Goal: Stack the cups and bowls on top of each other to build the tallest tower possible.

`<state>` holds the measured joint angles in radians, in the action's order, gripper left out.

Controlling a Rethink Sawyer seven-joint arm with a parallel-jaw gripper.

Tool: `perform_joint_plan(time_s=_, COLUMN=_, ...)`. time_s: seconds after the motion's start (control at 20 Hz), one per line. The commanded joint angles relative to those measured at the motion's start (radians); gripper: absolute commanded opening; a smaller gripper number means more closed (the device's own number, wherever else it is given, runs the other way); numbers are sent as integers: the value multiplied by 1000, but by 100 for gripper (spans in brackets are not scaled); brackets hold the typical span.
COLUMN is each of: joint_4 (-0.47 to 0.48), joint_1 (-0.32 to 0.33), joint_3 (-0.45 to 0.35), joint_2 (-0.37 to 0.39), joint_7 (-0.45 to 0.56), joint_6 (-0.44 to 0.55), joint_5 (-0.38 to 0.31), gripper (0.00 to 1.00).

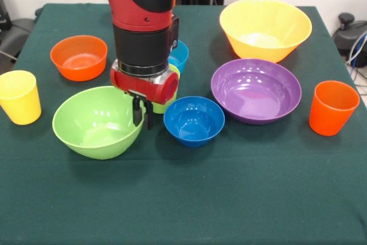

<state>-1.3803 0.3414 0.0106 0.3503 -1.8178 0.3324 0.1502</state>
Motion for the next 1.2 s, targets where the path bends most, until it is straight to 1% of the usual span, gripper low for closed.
perform_joint_plan(time_s=0.05, joint_4=13, joint_1=-7, joint_3=-56, joint_2=-71, joint_7=-16, joint_6=51, joint_5=-72, gripper=0)
perform_joint_plan(time_s=0.4, joint_4=1, joint_1=-9, joint_3=-56, joint_2=-62, joint_7=-25, joint_6=43, joint_5=-70, gripper=0)
perform_joint_plan(time_s=0.5, joint_4=-12, joint_1=-5, joint_3=-66, joint_2=-43, joint_7=-24, joint_6=21, joint_5=-73, gripper=0)
perform_joint_plan(time_s=0.6, joint_4=-34, joint_1=-4, joint_3=-69, joint_2=-10, joint_7=-28, joint_6=19, joint_5=-72, gripper=0)
perform_joint_plan(time_s=0.7, joint_4=-61, joint_1=1, joint_3=-79, joint_2=40, joint_7=-26, joint_6=8, joint_5=-74, gripper=0)
perform_joint_plan(time_s=0.75, joint_4=-83, joint_1=15, joint_3=-100, joint_2=76, joint_7=-15, joint_6=-2, joint_5=-76, gripper=0)
perform_joint_plan(time_s=0.85, joint_4=-100, joint_1=30, joint_3=-124, joint_2=120, joint_7=8, joint_6=-5, joint_5=-84, gripper=0)
perform_joint_plan(time_s=0.95, joint_4=-106, joint_1=37, joint_3=-136, joint_2=140, joint_7=16, joint_6=-27, joint_5=-98, gripper=0)
perform_joint_plan(time_s=1.2, joint_4=-132, joint_1=45, joint_3=-153, joint_2=177, joint_7=-8, joint_6=-35, joint_5=-107, gripper=0)
